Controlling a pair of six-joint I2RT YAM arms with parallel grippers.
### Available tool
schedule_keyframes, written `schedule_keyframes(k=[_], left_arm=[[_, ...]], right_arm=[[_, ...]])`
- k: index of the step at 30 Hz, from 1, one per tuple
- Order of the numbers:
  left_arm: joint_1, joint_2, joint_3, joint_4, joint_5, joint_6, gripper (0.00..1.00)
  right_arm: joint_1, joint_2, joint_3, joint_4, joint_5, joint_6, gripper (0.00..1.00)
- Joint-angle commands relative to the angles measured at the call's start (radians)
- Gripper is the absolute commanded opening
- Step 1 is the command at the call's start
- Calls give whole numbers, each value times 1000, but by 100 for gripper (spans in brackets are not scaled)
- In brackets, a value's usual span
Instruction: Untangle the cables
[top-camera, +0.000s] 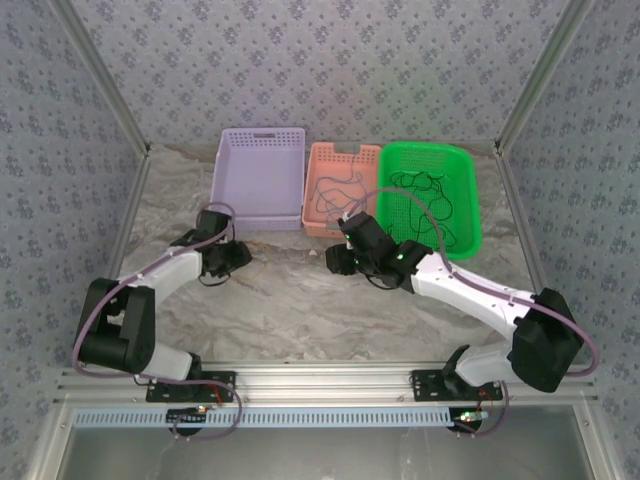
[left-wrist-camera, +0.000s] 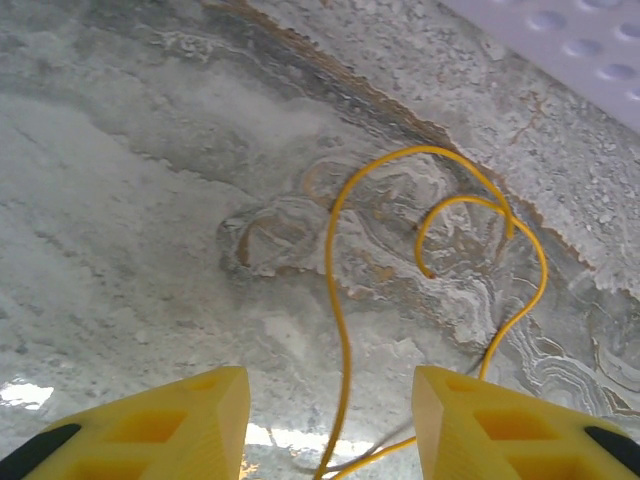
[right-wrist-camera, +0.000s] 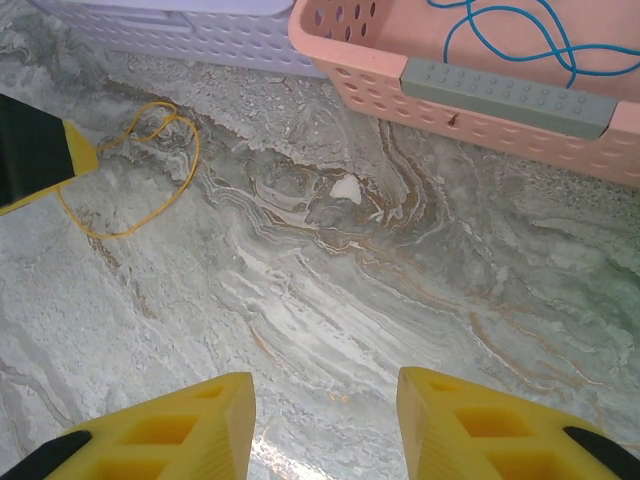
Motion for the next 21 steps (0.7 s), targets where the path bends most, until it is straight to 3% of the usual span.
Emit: schedule_keyframes(k=[1, 4, 8, 13, 21], left_arm=[[-5, 32, 13, 23, 15, 23, 43], [-6, 89, 27, 31, -3, 28, 30], [-18, 99, 11, 44, -30, 35, 0], [-84, 25, -35, 76, 17, 67, 0], [-294, -48, -64, 135, 154, 96, 0]], right_arm=[[11, 12, 10, 21, 17, 15, 43], [16, 14, 10, 22, 21, 19, 43], [37, 14, 14, 13, 41, 17, 43], [63, 38, 17, -5, 59, -19, 43], [64, 61, 5, -66, 71, -120, 45]])
